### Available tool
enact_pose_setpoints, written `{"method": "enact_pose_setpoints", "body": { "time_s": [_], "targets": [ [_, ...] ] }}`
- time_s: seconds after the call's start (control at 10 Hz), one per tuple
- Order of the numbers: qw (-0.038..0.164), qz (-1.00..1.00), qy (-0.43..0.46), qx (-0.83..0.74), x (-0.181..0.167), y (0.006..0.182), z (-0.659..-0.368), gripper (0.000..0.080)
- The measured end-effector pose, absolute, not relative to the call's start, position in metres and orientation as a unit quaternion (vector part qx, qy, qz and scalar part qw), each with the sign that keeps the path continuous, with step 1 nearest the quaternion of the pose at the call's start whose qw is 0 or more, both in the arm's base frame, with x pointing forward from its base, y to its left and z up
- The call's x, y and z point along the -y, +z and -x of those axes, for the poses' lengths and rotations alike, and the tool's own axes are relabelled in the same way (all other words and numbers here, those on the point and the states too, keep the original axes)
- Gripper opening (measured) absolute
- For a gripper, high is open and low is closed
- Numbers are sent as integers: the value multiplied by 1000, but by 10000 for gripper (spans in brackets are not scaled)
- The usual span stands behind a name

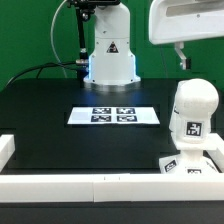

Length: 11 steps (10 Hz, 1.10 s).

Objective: Assemble lamp

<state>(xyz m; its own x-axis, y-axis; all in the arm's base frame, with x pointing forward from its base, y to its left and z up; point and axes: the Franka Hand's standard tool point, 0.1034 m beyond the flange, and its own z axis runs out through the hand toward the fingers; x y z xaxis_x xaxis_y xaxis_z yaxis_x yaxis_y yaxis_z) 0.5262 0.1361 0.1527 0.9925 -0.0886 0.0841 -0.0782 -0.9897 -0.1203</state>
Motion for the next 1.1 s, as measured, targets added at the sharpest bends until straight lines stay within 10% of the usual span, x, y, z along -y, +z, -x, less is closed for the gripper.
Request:
{"method": "enact_pose_setpoints", "body": {
  "time_s": [1.1],
  "targets": [
    [37,990,-34,133,-113,124,-450,698]
  ]
}}
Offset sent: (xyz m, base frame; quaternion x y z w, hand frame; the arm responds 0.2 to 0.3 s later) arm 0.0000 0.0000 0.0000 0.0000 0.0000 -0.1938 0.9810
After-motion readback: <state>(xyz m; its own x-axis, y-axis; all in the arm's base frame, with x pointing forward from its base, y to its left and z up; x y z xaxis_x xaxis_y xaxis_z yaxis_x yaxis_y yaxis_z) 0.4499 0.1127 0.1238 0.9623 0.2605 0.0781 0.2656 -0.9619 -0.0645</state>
